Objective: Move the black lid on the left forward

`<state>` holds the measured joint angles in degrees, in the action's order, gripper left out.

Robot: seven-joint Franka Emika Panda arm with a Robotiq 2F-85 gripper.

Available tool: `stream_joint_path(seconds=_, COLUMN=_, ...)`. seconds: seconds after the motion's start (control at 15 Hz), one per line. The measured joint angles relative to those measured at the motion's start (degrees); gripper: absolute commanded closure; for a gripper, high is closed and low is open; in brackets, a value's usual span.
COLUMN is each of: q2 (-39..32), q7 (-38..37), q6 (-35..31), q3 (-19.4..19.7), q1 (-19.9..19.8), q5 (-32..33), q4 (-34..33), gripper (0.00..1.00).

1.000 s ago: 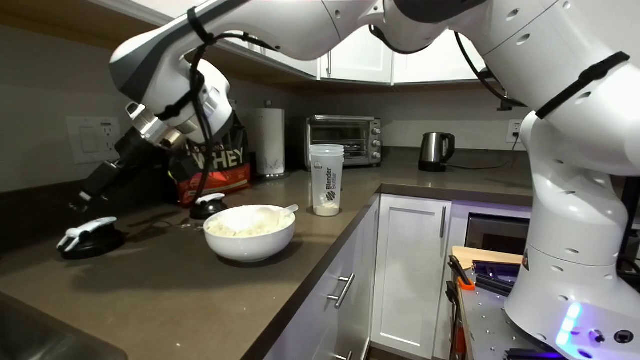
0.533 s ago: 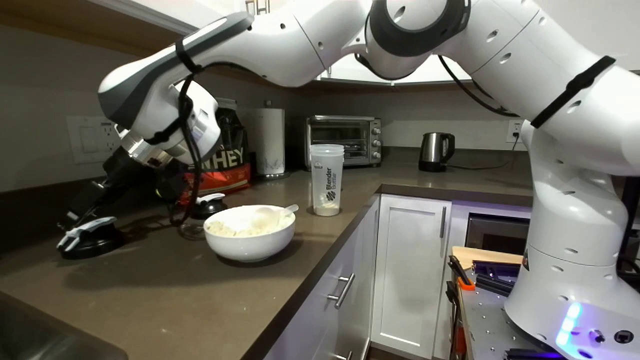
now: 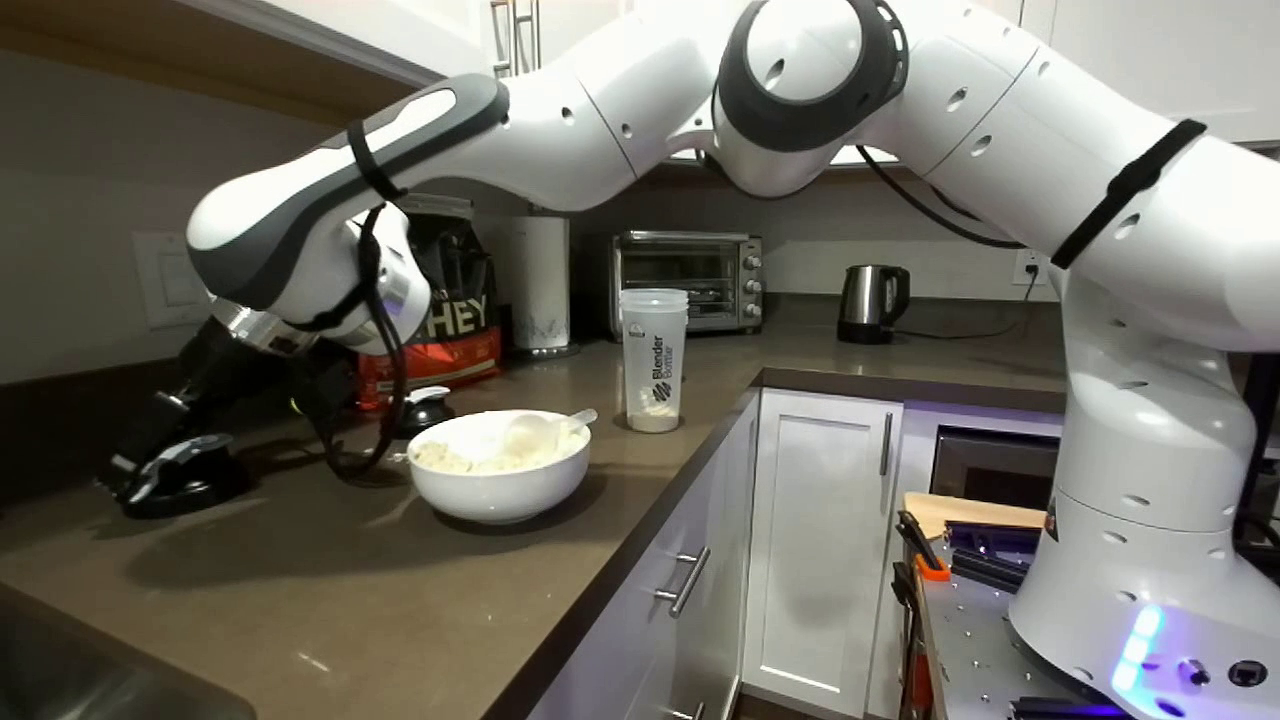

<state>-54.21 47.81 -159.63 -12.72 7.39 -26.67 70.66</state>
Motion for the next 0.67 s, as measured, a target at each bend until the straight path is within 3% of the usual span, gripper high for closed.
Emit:
stream_joint_path(seconds=0.33, q2=0.3, q7=-8.3, q6=0.2, q3=-0.2, q1=-0.8, q5=10.6, q4=-0.1, gripper=0.0)
stream_joint_path(seconds=0.67, q2=1.3, q7=-13.9, q6=3.2, q3=-0.3, q1=-1.4, q5=16.6, q4=0.0, gripper=0.0)
